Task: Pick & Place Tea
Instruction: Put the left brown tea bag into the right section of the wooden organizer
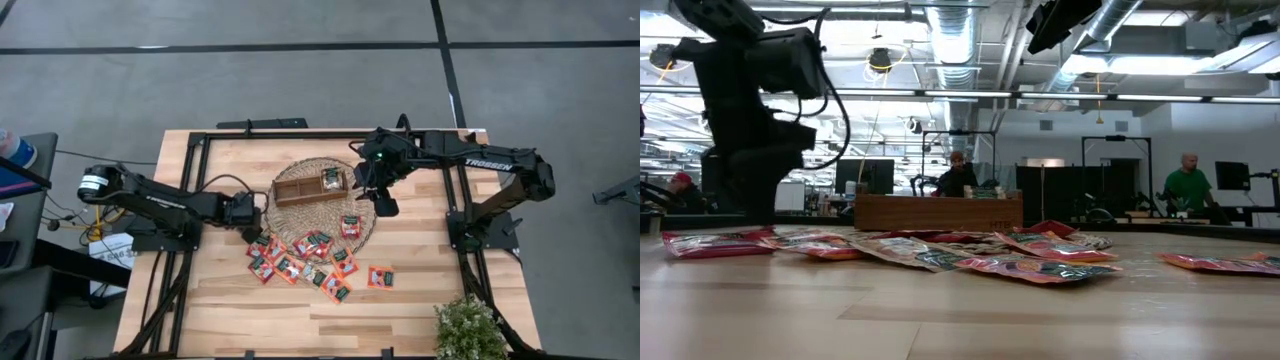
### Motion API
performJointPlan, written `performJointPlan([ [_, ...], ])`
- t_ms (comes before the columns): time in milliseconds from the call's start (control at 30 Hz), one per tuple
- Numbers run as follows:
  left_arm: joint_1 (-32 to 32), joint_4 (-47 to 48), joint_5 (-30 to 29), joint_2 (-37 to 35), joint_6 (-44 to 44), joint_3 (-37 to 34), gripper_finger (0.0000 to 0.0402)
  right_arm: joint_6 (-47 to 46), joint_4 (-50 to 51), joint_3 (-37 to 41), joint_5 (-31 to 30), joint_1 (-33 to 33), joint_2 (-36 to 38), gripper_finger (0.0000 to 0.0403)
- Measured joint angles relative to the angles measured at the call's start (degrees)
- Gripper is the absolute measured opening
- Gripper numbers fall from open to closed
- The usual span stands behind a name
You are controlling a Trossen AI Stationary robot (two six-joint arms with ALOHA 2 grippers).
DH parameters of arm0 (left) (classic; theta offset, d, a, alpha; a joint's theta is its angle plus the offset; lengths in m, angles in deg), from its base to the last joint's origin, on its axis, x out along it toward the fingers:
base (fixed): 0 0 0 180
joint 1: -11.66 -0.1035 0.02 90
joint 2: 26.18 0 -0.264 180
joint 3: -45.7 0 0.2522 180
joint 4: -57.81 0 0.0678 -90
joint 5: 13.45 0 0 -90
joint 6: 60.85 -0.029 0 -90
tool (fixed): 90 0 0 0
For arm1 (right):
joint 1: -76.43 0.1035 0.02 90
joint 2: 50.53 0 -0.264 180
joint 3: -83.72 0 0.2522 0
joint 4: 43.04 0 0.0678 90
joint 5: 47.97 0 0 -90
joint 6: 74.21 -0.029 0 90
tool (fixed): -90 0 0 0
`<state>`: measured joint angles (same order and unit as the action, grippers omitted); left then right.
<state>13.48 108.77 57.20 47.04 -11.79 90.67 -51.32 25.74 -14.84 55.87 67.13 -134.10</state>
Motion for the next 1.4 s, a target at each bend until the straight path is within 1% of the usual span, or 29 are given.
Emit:
performJointPlan([
  [200,0.0,0.6,-0.8,-1.6,-2.1,2.6,0.0158,-0.4,0.0,0.0,0.0,0.0,0.0,0.0137],
  [533,0.2,0.8,1.3,-1.6,-0.4,2.6,0.0158,-0.4,0.3,0.0,0.2,0.0,0.0,0.0136],
  [767,0.2,0.6,1.3,-1.6,-0.3,2.5,0.0158,-0.5,0.3,0.0,0.3,0.0,0.0,0.0138],
  [933,0.2,-4.2,3.2,-1.6,0.6,-1.0,0.0158,-0.5,0.3,0.0,0.3,0.0,0.0,0.0137],
  [1167,0.2,-7.3,3.3,-1.7,4.3,-5.4,0.0158,-0.5,0.2,0.0,0.3,0.0,0.0,0.0137],
  [1267,0.2,-8.6,3.7,-1.8,4.2,-6.1,0.0158,-0.5,0.1,0.0,0.3,0.0,0.0,0.0135],
  [1400,0.2,-9.2,2.8,-1.7,4.2,-6.2,0.0158,-0.5,-0.5,0.0,0.3,0.0,0.0,0.0135],
])
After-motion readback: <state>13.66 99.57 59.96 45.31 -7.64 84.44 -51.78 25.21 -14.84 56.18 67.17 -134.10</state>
